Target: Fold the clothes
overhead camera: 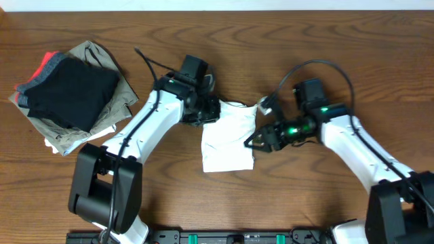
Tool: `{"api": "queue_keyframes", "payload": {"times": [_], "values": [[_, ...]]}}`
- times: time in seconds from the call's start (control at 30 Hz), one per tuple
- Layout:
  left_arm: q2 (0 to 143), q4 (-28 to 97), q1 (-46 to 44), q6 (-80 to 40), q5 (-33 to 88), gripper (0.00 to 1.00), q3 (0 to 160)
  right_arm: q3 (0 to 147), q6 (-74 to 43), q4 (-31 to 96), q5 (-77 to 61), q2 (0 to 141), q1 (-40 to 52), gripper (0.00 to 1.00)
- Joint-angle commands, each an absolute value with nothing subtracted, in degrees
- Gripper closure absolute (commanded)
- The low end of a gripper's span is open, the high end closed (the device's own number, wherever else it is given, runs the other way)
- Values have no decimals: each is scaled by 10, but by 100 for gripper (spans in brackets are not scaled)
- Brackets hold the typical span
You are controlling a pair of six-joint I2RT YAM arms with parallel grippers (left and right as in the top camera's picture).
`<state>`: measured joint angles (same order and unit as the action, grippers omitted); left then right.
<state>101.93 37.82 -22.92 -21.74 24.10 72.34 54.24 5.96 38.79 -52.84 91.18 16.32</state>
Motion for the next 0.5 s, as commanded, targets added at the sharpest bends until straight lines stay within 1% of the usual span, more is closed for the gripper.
{"api": "queue_keyframes", "payload": {"times": [0.0, 0.07, 0.2, 0.3, 0.33, 0.47], "values": [[1027, 356, -242, -193, 235, 83, 722, 533, 77, 375, -529, 940, 204, 50], [1028, 341, -244, -191, 235, 83, 722, 533, 71, 364, -522, 955, 222, 50], [1028, 335, -244, -191, 233, 83, 722, 533, 34, 357, -446, 993, 244, 53], [1035, 335, -244, -191, 233, 83, 722, 533, 33, 354, -437, 1025, 248, 53], [1040, 335, -244, -191, 232, 79, 722, 533, 33, 353, -437, 1035, 248, 53], [1075, 335, -244, -191, 226, 79, 722, 533, 33, 344, -435, 1068, 247, 53]]}}
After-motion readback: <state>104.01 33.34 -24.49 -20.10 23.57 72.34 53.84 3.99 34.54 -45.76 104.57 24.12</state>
